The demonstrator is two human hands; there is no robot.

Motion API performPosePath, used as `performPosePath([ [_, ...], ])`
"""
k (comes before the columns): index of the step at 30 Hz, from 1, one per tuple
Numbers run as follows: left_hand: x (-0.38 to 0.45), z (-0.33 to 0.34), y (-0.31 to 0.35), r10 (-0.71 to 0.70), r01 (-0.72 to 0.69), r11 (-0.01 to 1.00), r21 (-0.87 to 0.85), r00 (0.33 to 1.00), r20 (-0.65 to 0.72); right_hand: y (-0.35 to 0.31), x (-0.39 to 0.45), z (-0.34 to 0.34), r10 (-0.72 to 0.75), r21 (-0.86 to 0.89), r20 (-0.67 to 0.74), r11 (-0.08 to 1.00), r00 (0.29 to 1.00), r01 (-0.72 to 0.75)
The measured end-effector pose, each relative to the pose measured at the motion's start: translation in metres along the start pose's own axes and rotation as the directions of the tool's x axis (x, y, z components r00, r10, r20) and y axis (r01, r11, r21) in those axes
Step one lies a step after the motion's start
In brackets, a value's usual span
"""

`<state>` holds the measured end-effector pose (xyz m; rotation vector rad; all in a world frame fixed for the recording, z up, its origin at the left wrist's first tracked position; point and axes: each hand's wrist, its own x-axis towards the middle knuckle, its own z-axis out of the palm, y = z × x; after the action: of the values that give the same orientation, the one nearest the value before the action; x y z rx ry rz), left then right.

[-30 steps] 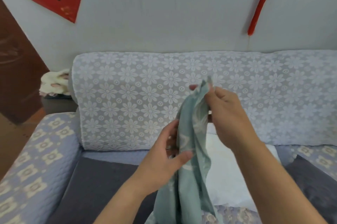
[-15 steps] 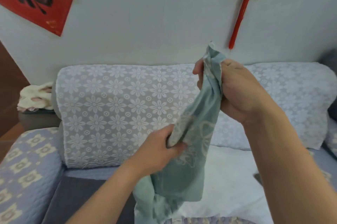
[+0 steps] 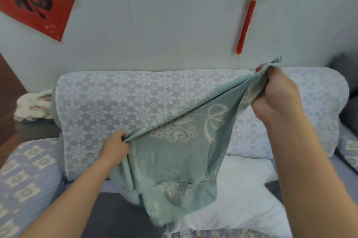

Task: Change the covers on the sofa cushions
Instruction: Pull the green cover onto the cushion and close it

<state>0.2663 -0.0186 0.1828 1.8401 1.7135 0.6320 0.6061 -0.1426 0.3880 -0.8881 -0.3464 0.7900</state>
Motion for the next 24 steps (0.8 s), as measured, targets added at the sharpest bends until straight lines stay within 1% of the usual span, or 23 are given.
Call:
performPosePath([
  [2, 0.005, -0.008, -0.009, -0.042, 0.042, 0.999, 0.001, 0.999, -0.024, -0.002, 0.002, -0.002, -0.022, -0.112, -0.07, 0.994, 0.997, 0.014],
  [4, 0.01, -0.02, -0.01, -0.033, 0.033, 0.999, -0.006, 0.998, -0.061, -0.001, 0.005, -0.004, -0.028, -0.183, -0.104, 0.983, 0.994, 0.008],
  [5, 0.012, -0.028, -0.007, -0.021, 0.02, 1.0, -0.016, 0.995, -0.098, 0.001, 0.005, -0.003, -0.027, -0.192, -0.107, 0.981, 0.994, 0.006],
  [9, 0.001, -0.052, 0.003, -0.002, -0.02, 0.996, -0.083, 0.964, -0.266, 0.013, 0.006, -0.005, -0.022, -0.133, -0.072, 0.991, 0.997, 0.012],
  [10, -0.004, -0.053, -0.005, -0.012, 0.001, 0.999, -0.039, 0.954, -0.299, 0.019, 0.003, -0.006, -0.003, -0.159, -0.051, 0.987, 0.999, -0.005],
  [11, -0.008, -0.054, -0.016, -0.044, 0.059, 0.998, 0.034, 0.942, -0.332, 0.025, -0.003, -0.009, 0.021, -0.226, -0.019, 0.974, 1.0, -0.025],
  [12, -0.011, -0.055, -0.026, -0.114, 0.159, 0.982, 0.098, 0.926, -0.361, 0.033, -0.01, -0.012, 0.06, -0.351, 0.022, 0.935, 0.998, -0.048],
  [13, -0.016, -0.051, -0.038, -0.27, 0.329, 0.94, 0.088, 0.879, -0.392, 0.044, -0.019, -0.016, 0.117, -0.5, 0.067, 0.863, 0.991, -0.068],
  [14, -0.028, -0.047, -0.042, -0.42, 0.446, 0.895, -0.029, 0.817, -0.394, 0.056, -0.03, -0.018, 0.187, -0.627, 0.131, 0.776, 0.973, -0.065],
  [15, -0.041, -0.039, -0.038, -0.489, 0.446, 0.872, -0.201, 0.798, -0.352, 0.069, -0.041, -0.018, 0.256, -0.695, 0.205, 0.718, 0.945, -0.044],
  [16, -0.057, -0.026, -0.027, -0.451, 0.353, 0.87, -0.343, 0.851, -0.268, 0.082, -0.051, -0.017, 0.314, -0.712, 0.256, 0.701, 0.914, -0.041],
  [17, -0.075, -0.011, -0.014, -0.336, 0.249, 0.871, -0.424, 0.931, -0.144, 0.094, -0.061, -0.012, 0.368, -0.699, 0.279, 0.711, 0.887, -0.075],
  [18, -0.095, 0.004, 0.004, -0.169, 0.161, 0.869, -0.468, 0.985, 0.024, 0.105, -0.07, -0.006, 0.416, -0.681, 0.286, 0.722, 0.863, -0.123],
  [19, -0.112, 0.017, 0.022, 0.019, 0.072, 0.863, -0.499, 0.984, 0.175, 0.114, -0.077, 0.001, 0.458, -0.658, 0.298, 0.734, 0.838, -0.167],
  [20, -0.126, 0.028, 0.038, 0.17, -0.001, 0.862, -0.508, 0.943, 0.287, 0.122, -0.083, 0.007, 0.488, -0.64, 0.314, 0.743, 0.815, -0.198],
  [21, -0.131, 0.043, 0.044, 0.249, -0.07, 0.872, -0.485, 0.915, 0.316, 0.127, -0.087, 0.013, 0.505, -0.618, 0.332, 0.754, 0.797, -0.22],
  [22, -0.133, 0.052, 0.051, 0.252, -0.095, 0.881, -0.463, 0.923, 0.292, 0.131, -0.091, 0.019, 0.51, -0.594, 0.353, 0.77, 0.784, -0.234],
  [23, -0.129, 0.056, 0.052, 0.214, -0.102, 0.891, -0.443, 0.954, 0.21, 0.132, -0.093, 0.024, 0.506, -0.56, 0.374, 0.791, 0.777, -0.246],
  [24, -0.125, 0.058, 0.052, 0.184, -0.12, 0.884, -0.451, 0.978, 0.1, 0.132, -0.094, 0.028, 0.493, -0.521, 0.392, 0.815, 0.777, -0.254],
])
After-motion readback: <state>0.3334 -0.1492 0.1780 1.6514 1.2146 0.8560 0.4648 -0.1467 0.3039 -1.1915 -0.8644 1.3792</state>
